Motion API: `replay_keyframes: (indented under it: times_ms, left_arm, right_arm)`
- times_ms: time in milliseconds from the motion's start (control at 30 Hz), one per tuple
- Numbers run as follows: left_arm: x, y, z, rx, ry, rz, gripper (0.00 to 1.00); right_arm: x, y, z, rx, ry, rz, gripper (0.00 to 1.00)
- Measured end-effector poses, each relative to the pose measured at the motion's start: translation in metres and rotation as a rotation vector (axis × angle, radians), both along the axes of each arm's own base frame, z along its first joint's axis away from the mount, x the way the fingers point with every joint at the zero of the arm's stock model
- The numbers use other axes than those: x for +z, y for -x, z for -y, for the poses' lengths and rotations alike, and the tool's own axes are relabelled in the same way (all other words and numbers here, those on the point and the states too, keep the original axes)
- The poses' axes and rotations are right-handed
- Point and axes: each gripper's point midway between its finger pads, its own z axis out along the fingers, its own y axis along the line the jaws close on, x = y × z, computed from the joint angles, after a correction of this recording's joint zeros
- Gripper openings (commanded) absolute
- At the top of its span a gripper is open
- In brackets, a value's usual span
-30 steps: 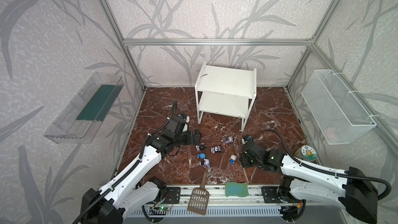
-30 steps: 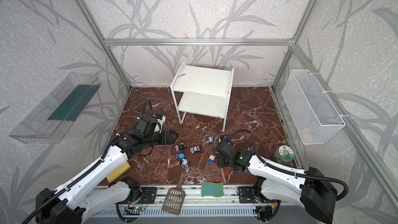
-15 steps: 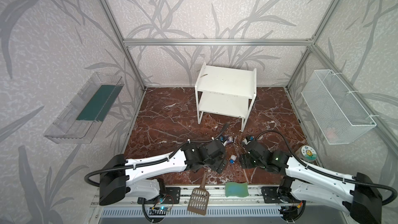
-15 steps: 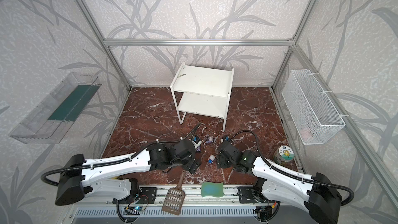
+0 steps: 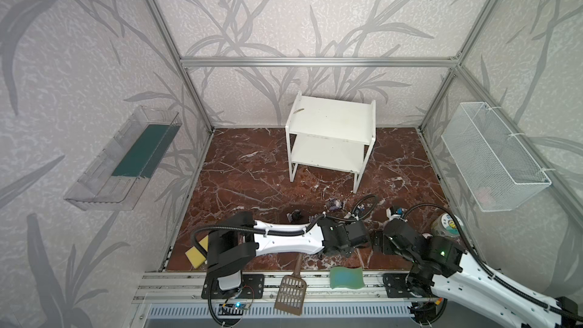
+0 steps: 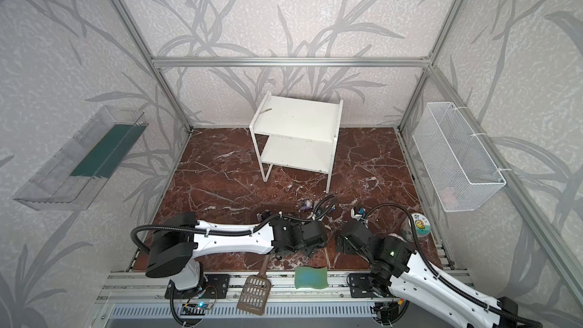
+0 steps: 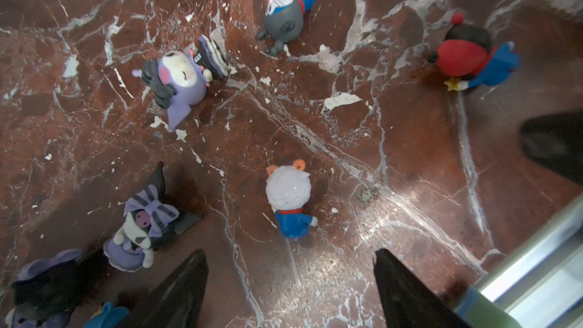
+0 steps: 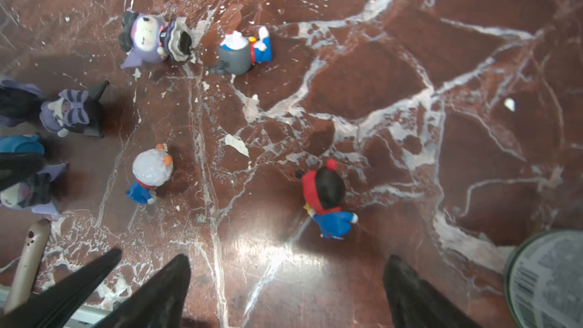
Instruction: Place and organize the plastic toys onto the shelf
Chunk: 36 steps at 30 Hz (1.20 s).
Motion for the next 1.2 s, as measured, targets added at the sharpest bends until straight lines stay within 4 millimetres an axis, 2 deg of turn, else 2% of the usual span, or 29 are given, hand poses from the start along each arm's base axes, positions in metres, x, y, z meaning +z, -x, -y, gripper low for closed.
replay_keyframes:
  times_ms: [167, 433, 867, 1000, 1200]
  left_arm:
    - [-0.020, -0.003, 0.009, 0.026, -0.043, -0.017, 0.75]
    - [-0.039, -0.007, -0.002, 0.091, -0.105, -0.021, 0.74]
    - [-0.050, -0.019, -0.005, 0.120, -0.052, -0.048, 0.36]
    - [-0.051, -0.016, -0.010, 0.098, -0.008, -0.071, 0.31]
    - [-0.046, -0.003, -0.036, 0.035, 0.026, -0.122, 0.24]
  right_arm:
    - [0.001, 0.003, 0.004, -0.015, -0.019, 0.005, 0.97]
    - [0.000, 0.004, 0.003, -0.008, -0.021, -0.001, 0.97]
    - [0.003, 0.002, -0.005, 0.043, -0.033, 0.015, 0.97]
    - [0.006, -0.001, -0.015, 0.098, -0.047, 0.041, 0.97]
    - [0.013, -0.008, -0.032, 0.184, -0.079, 0.101, 0.97]
